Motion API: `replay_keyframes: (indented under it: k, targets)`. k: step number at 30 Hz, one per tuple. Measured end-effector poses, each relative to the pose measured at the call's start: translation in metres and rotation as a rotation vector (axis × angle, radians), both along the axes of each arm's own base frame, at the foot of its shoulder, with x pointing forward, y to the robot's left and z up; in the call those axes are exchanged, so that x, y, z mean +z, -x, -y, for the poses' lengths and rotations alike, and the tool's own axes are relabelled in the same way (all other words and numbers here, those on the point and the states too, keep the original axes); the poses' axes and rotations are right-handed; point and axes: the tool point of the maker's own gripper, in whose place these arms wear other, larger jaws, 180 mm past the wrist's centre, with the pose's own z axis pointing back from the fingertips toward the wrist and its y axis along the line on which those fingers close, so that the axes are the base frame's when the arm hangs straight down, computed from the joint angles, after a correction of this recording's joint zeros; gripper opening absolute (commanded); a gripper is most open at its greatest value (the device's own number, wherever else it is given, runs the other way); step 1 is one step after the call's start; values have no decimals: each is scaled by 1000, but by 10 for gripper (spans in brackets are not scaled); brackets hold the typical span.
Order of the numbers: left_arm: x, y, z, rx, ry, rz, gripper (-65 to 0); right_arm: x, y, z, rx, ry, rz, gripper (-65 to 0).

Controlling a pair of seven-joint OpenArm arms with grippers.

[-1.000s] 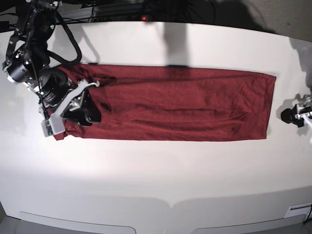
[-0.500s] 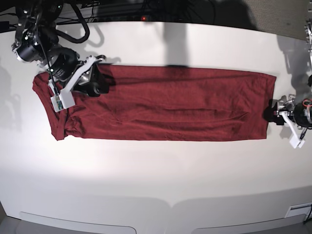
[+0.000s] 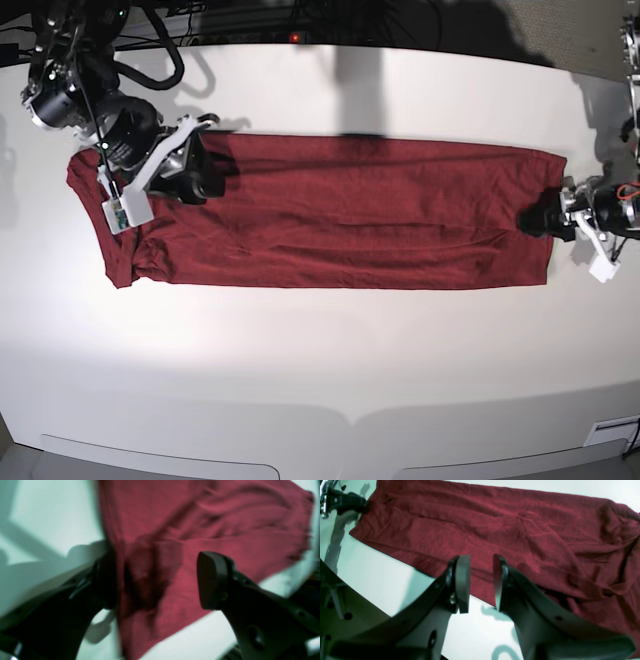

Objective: Fold the T-shirt properly

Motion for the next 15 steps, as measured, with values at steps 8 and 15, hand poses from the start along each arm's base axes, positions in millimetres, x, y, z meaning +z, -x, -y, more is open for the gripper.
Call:
replay_keyframes:
  k: [8, 15]
  targets:
    - [2, 0, 18, 1, 72, 11, -195, 3, 0, -1, 3, 3, 9, -483]
    - [3, 0, 19, 5, 82, 12, -195, 3, -1, -1, 3, 3, 10, -483]
